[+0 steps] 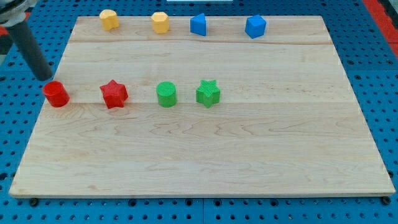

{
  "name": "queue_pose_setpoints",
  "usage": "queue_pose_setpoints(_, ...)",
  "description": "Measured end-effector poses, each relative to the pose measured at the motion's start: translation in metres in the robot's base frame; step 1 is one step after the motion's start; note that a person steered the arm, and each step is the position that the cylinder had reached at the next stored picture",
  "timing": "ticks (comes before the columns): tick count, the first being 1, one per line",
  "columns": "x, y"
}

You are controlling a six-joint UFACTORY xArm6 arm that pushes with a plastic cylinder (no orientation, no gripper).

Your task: Push the red circle into red star

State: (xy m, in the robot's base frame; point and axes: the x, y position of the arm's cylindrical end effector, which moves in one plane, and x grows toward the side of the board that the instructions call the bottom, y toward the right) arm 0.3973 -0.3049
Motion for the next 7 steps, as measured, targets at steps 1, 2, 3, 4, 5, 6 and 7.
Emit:
queue_pose_setpoints(1, 0.015, 0.000)
queue_pose_setpoints(2, 0.023, 0.006)
queue_pose_setpoints(3, 0.067, 0.006)
queue_pose_setpoints(4, 0.065, 0.023)
queue_pose_setpoints(5, 0.059, 0.012)
queue_pose_setpoints(6, 0.046, 0.009)
queue_pose_setpoints(7, 0.021, 0.033)
